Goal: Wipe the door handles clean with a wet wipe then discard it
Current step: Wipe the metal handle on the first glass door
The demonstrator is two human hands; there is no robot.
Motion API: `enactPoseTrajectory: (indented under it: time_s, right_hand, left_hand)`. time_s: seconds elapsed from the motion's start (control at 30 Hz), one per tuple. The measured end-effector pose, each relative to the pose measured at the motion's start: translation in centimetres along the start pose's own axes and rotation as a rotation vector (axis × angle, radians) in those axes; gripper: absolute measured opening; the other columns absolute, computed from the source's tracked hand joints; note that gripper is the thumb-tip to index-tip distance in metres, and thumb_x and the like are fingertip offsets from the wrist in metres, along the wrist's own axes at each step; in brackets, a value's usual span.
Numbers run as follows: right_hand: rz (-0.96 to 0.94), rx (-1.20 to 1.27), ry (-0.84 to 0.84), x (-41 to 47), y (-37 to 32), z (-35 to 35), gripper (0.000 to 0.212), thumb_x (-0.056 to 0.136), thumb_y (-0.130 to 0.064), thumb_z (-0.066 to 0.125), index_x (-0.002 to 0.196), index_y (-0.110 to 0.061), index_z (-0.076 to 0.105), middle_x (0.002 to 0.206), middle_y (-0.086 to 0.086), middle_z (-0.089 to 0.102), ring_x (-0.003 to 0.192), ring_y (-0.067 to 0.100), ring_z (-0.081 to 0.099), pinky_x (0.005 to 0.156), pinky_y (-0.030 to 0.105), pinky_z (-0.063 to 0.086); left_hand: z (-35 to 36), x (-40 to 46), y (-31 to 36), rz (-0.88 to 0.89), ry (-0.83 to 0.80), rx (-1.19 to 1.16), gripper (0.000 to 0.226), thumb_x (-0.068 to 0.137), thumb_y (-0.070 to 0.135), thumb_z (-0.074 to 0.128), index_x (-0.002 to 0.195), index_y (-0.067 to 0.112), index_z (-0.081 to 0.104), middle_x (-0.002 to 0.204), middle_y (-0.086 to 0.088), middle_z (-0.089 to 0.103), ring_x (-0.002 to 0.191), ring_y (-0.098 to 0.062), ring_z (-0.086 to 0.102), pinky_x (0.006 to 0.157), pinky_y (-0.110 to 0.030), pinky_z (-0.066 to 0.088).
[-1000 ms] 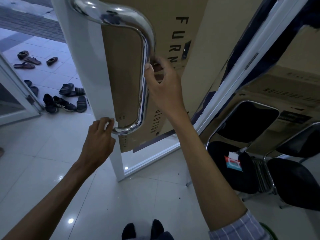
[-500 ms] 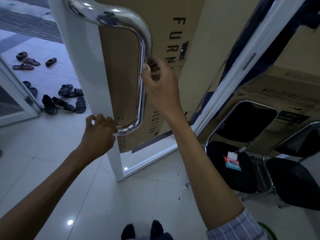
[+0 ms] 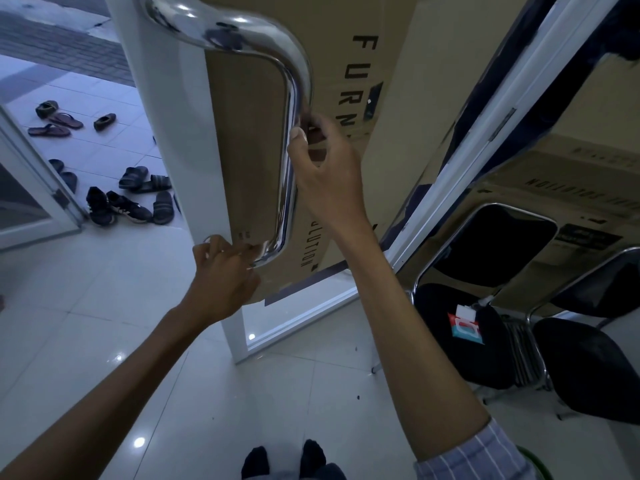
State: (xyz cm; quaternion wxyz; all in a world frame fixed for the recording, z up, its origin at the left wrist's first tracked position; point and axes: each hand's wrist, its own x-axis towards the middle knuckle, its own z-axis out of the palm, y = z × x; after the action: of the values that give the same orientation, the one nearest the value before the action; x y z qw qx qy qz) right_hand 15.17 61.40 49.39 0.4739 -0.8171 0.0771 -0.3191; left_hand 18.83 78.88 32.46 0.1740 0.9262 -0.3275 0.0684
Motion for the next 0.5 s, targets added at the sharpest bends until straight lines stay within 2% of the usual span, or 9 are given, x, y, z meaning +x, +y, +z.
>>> enactPoseTrajectory:
  time_s: [0.07,0.13,0.23,0.3,0.37,0.43,0.5]
  right_hand:
    - [-0.004,-0.001,0.0,0.0,0.0,0.0,0.025,0.105,-0.028,0.055,0.124,-0.017,0.066,0.109,-0.003,0.069,0.096,0.006,0.066,0.086,0.045,0.061]
    - [-0.001,-0.005,-0.002,0.1,0.0,0.0,0.025,0.105,-0.028,0.055,0.125,-0.018,0.066,0.109,-0.003,0.069,0.096,0.007,0.066,0.085,0.045,0.061]
    - [0.001,-0.009,0.006,0.1,0.0,0.1,0.025,0.104,-0.029,0.055,0.124,-0.018,0.067,0.108,-0.004,0.069,0.096,0.007,0.066,0.085,0.046,0.061]
    - [-0.002,-0.007,0.012,0.0,0.0,0.1,0.024,0.104,-0.029,0.055,0.122,-0.019,0.067,0.107,-0.004,0.068,0.095,0.007,0.066,0.085,0.046,0.06]
    - [-0.008,-0.007,0.019,0.0,0.0,0.1,0.025,0.103,-0.029,0.055,0.123,-0.019,0.067,0.108,-0.003,0.068,0.095,0.007,0.066,0.085,0.047,0.06]
    - [-0.006,-0.007,0.02,0.0,0.0,0.1,0.025,0.103,-0.029,0.055,0.123,-0.019,0.066,0.108,-0.003,0.068,0.095,0.007,0.066,0.085,0.047,0.06]
    - [-0.004,-0.005,0.018,0.0,0.0,0.1,0.024,0.103,-0.03,0.055,0.122,-0.02,0.066,0.108,-0.004,0.068,0.095,0.007,0.066,0.086,0.047,0.06]
  left_hand:
    - [0.1,-0.9,0.0,0.016,0.039,0.051,0.043,0.086,0.029,0.057,0.127,0.02,0.067,0.125,-0.007,0.071,0.12,-0.04,0.053,0.095,-0.043,0.026]
    - [0.0,-1.6,-0.1,0.026,0.063,0.127,0.042,0.085,0.029,0.058,0.123,0.016,0.069,0.122,-0.009,0.073,0.12,-0.042,0.056,0.094,-0.045,0.027]
    - [0.0,-0.3,0.4,-0.04,-0.022,0.147,0.038,0.081,0.028,0.056,0.112,0.013,0.072,0.111,-0.012,0.075,0.116,-0.041,0.059,0.099,-0.048,0.027]
    - [-0.2,1.6,1.8,-0.137,-0.106,0.001,0.029,0.087,0.025,0.056,0.11,0.016,0.07,0.112,-0.008,0.069,0.12,-0.037,0.056,0.106,-0.047,0.027]
    - [-0.7,3.6,3.3,-0.24,-0.185,-0.229,0.014,0.096,0.015,0.061,0.11,0.019,0.063,0.108,-0.002,0.058,0.121,-0.035,0.053,0.11,-0.047,0.036]
    - [-0.5,4.8,3.9,-0.255,-0.235,-0.4,0.017,0.097,0.01,0.063,0.103,0.023,0.054,0.101,0.0,0.054,0.116,-0.038,0.056,0.108,-0.052,0.046]
    - [-0.1,5.0,3.6,-0.229,-0.201,-0.445,0.024,0.095,0.01,0.064,0.096,0.03,0.05,0.095,0.002,0.055,0.113,-0.039,0.057,0.104,-0.055,0.049]
